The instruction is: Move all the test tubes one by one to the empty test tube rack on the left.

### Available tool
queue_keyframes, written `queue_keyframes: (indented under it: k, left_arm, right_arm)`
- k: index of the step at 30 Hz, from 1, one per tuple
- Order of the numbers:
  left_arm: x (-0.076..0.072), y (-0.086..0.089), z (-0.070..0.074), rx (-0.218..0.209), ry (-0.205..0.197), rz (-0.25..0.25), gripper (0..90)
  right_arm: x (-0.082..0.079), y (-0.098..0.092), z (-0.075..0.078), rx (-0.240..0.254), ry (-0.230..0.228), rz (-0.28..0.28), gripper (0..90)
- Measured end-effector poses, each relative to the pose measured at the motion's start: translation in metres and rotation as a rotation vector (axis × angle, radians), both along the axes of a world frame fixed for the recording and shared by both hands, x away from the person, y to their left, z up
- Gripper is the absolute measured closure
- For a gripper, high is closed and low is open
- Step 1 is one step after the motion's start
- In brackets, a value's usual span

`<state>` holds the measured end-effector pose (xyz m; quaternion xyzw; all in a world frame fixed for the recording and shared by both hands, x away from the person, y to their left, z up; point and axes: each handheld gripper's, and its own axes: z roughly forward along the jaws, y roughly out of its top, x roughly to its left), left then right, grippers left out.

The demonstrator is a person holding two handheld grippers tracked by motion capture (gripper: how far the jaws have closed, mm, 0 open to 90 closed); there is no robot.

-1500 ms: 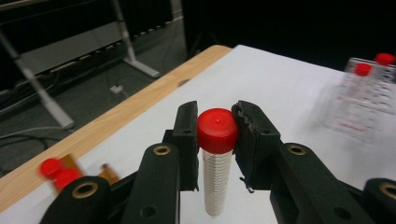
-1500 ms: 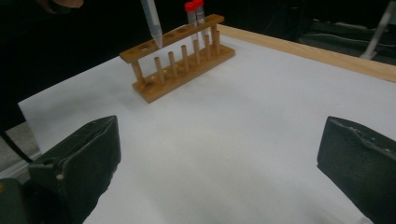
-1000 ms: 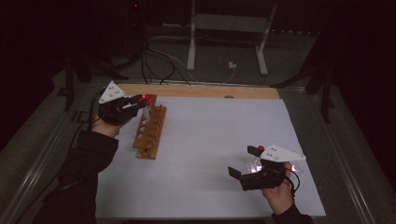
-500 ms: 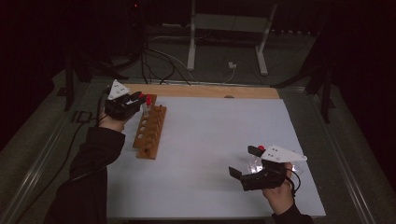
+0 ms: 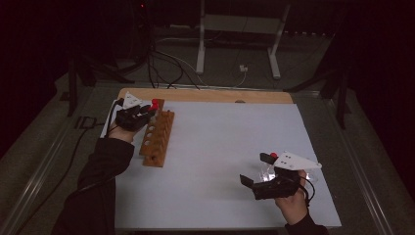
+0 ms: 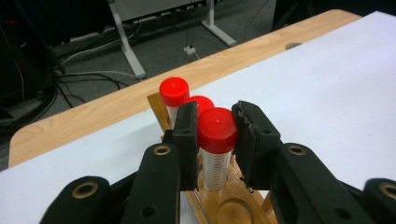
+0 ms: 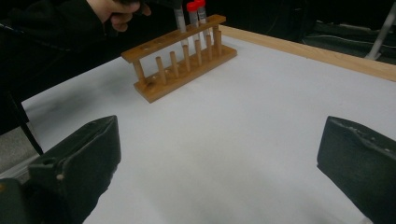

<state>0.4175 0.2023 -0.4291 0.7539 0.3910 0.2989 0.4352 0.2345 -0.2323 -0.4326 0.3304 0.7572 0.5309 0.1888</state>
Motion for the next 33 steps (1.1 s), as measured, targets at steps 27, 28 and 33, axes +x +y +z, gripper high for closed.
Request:
queue_keyframes:
  k: [27, 28, 33]
  left_arm:
    - [-0.021, 0.009, 0.008, -0.07, 0.026, -0.041, 26.8]
    - [-0.025, 0.01, 0.01, -0.078, 0.025, -0.053, 20.9]
    - [-0.052, 0.014, 0.017, -0.115, 0.025, -0.151, 4.5]
  right_arm:
    - [-0.003, -0.008, 0.011, 0.03, -0.026, 0.003, 0.0]
    - [-0.004, -0.009, 0.013, 0.03, -0.029, -0.002, 0.0]
    - [-0.004, -0.023, 0.023, 0.041, -0.066, -0.057, 0.0]
